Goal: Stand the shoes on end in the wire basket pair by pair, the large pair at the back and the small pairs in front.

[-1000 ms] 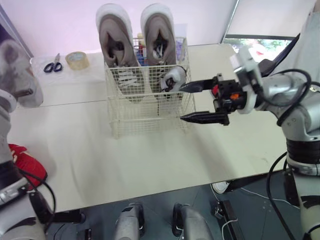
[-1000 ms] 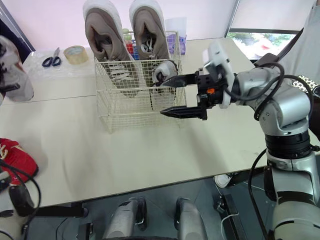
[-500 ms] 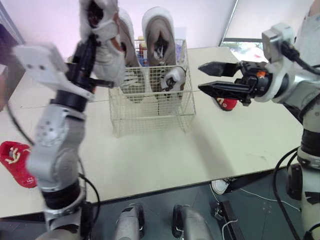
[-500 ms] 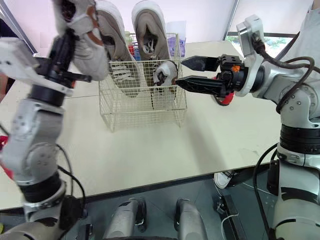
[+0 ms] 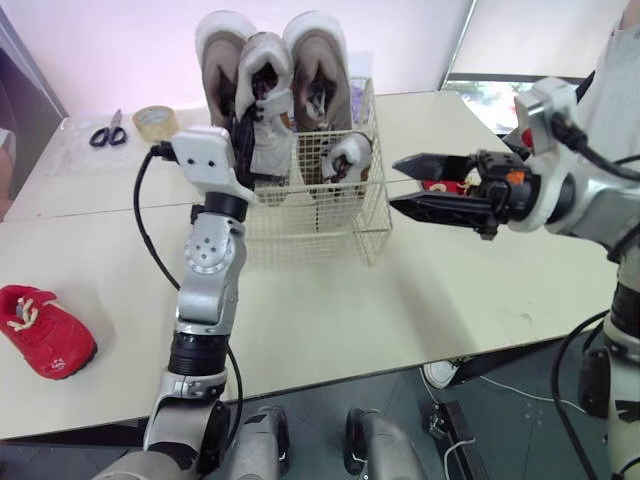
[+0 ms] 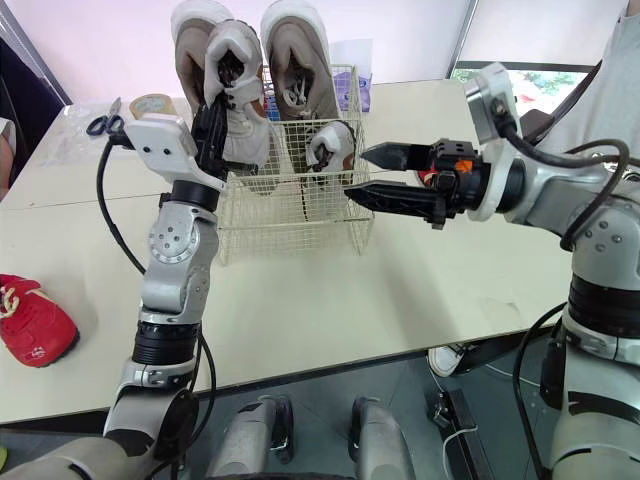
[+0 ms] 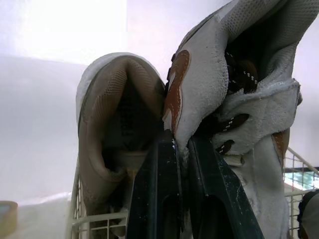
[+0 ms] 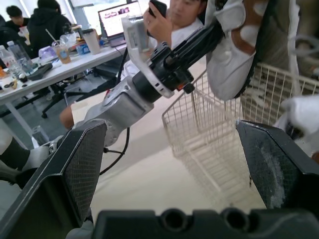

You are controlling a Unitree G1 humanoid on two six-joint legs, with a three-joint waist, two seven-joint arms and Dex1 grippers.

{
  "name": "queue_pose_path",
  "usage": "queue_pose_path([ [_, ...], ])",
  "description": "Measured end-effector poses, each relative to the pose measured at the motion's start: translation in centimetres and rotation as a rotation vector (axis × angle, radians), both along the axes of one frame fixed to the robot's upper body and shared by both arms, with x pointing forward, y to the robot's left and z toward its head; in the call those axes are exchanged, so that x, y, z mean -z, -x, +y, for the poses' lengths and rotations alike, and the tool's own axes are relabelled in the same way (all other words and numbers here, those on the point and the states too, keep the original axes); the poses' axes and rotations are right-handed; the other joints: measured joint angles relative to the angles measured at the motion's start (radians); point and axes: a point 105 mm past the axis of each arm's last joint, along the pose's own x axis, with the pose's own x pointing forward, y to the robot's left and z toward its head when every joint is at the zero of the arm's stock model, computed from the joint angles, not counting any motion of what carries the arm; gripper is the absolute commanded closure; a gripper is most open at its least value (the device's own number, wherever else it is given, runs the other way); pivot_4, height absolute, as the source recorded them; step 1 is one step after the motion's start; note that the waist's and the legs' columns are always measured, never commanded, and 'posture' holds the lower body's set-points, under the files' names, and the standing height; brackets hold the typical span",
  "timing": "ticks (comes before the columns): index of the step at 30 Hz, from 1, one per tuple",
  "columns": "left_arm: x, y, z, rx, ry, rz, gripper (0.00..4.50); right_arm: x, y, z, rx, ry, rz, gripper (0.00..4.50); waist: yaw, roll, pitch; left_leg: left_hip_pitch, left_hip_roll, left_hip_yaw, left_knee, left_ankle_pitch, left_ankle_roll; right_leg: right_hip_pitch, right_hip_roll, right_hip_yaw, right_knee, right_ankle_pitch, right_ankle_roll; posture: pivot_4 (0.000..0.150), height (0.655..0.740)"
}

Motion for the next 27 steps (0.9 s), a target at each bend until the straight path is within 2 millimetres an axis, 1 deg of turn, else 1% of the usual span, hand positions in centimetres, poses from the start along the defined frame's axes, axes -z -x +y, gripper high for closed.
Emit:
queue_pose_path([
  [3,1.3,-0.2,-0.4,-0.013,-0.001,0.021,4.44,0.0,0.4,0.0,0.019,-0.01,-0.01,0.0,0.0,0.0,0.0,0.001,0.0,0.0,0.0,0.0,0.0,0.0,0.0,0.0,0.0,0.0,0.0,0.15,0.74],
  [5,2.6,-0.3,-0.7,-0.012,0.0,0.056,4.44,0.3,0.4,0.1,0.034,-0.006,-0.004,0.0,0.0,0.0,0.0,0.0,0.0,-0.001,0.0,0.0,0.0,0.0,0.0,0.0,0.0,-0.001,0.002,0.15,0.74],
  [9,4.6,-0.2,-0.3,-0.024,0.042,0.129,4.44,0.7,0.3,0.0,0.047,-0.012,0.011,0.0,0.0,0.0,0.0,0.0,0.0,-0.001,0.0,0.0,0.0,0.0,0.0,0.0,0.0,-0.002,0.004,0.15,0.74],
  [12,4.9,0.2,0.0,-0.024,0.071,0.155,3.46,0.8,0.3,0.0,0.052,-0.013,0.01,0.0,-0.001,0.0,0.0,0.0,0.0,-0.001,0.0,0.0,0.0,0.0,0.0,0.0,0.0,-0.002,0.004,0.15,0.74],
  [15,5.5,0.7,0.3,-0.017,0.087,0.185,1.95,0.7,0.2,0.1,0.052,-0.023,-0.002,0.0,0.0,0.0,0.0,0.0,0.0,-0.002,0.0,0.0,0.0,0.0,0.0,0.0,0.0,-0.002,0.004,0.15,0.74],
  [17,5.4,1.0,0.5,-0.008,0.098,0.2,1.01,0.8,0.1,0.3,0.041,-0.034,-0.004,0.0,-0.001,0.0,0.0,0.0,0.0,-0.002,0.0,0.0,0.0,0.0,0.0,0.0,-0.001,-0.002,0.004,0.15,0.74],
  [23,5.4,2.0,0.6,0.043,0.134,0.282,1.01,1.4,-0.4,0.6,0.028,-0.034,0.009,0.0,-0.001,0.0,0.0,0.0,0.001,-0.002,0.0,-0.001,0.0,0.001,0.0,0.0,-0.003,-0.002,0.004,0.15,0.74],
  [27,5.6,3.5,0.3,0.099,0.062,0.329,1.01,1.8,-0.8,0.6,0.022,-0.037,0.02,0.0,0.0,0.0,0.0,0.0,0.0,-0.002,-0.001,-0.001,0.0,0.0,0.0,0.0,-0.003,-0.002,0.004,0.15,0.74],
])
